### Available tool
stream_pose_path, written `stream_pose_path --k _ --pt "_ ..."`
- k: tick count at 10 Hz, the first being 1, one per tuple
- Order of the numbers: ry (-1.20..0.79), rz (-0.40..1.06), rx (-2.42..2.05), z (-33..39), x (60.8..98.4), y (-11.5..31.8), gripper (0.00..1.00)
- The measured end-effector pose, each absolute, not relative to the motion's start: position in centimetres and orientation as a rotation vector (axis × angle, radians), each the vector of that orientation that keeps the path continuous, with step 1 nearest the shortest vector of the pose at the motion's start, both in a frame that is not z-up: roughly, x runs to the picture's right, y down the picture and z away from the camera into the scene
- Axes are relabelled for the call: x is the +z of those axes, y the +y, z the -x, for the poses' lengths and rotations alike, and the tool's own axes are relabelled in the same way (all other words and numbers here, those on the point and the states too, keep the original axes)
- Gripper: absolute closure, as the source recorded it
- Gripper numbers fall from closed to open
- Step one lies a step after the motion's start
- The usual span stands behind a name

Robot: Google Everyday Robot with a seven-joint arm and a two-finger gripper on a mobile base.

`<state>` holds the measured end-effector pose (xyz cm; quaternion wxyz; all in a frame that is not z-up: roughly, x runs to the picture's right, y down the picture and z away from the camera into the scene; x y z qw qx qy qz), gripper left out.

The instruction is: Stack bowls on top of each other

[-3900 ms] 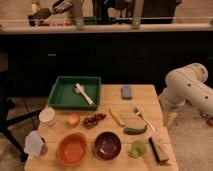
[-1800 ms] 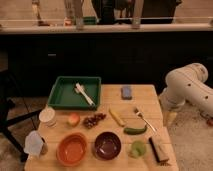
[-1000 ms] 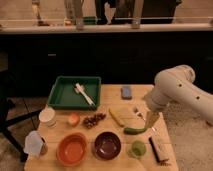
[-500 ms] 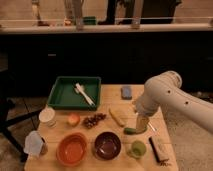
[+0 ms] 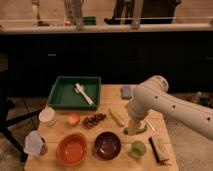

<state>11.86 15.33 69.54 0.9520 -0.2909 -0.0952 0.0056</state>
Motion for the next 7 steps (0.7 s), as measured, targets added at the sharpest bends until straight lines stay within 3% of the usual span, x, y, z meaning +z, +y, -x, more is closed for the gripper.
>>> stream_pose_path --k 7 --pt "-0.197 0.593 0.008 -11.63 69.63 15.38 0.20"
